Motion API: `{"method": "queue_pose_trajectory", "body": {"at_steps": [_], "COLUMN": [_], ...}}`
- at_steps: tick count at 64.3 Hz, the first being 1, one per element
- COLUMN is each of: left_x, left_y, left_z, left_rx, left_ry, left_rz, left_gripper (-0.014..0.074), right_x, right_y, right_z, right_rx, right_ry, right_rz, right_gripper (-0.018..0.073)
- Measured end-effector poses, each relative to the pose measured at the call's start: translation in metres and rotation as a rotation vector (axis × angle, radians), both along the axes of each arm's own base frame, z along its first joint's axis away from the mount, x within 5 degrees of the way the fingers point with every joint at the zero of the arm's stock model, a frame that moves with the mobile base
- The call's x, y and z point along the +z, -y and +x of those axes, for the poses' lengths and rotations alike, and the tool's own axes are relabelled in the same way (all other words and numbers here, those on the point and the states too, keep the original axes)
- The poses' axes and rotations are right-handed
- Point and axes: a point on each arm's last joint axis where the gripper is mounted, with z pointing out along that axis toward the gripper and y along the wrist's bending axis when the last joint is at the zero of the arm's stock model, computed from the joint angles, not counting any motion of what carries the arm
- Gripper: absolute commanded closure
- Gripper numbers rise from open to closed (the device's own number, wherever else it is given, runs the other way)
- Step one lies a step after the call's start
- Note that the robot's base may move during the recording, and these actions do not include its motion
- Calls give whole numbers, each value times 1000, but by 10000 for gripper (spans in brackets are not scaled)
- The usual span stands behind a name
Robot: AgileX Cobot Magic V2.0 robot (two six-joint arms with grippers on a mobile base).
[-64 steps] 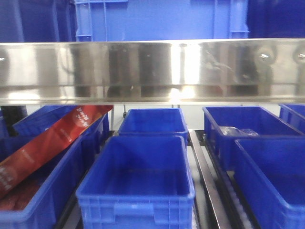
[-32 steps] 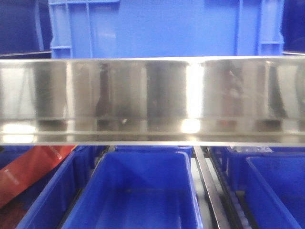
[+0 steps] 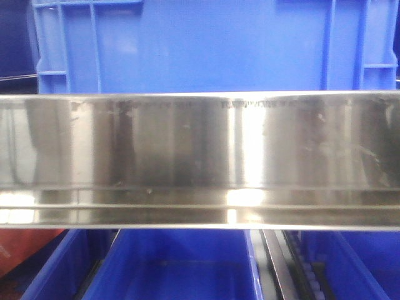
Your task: Place valve from conveyor to right shelf box
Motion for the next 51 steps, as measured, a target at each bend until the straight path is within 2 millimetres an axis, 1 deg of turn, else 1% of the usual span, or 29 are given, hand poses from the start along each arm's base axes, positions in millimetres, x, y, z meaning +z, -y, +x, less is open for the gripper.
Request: {"method": "queue_pose_trajectory", "body": {"at_steps": [51], "left_x": [0], "left_y": [0], "left_z": [0], "left_rx": [0], "left_ry": [0], "left_rz": [0], "left_gripper": [708], "right_x": [0], "right_y": [0], "right_z": [0], "right_rx": [0], "right_ry": [0], "right_rz": [0], "right_gripper": [712]}}
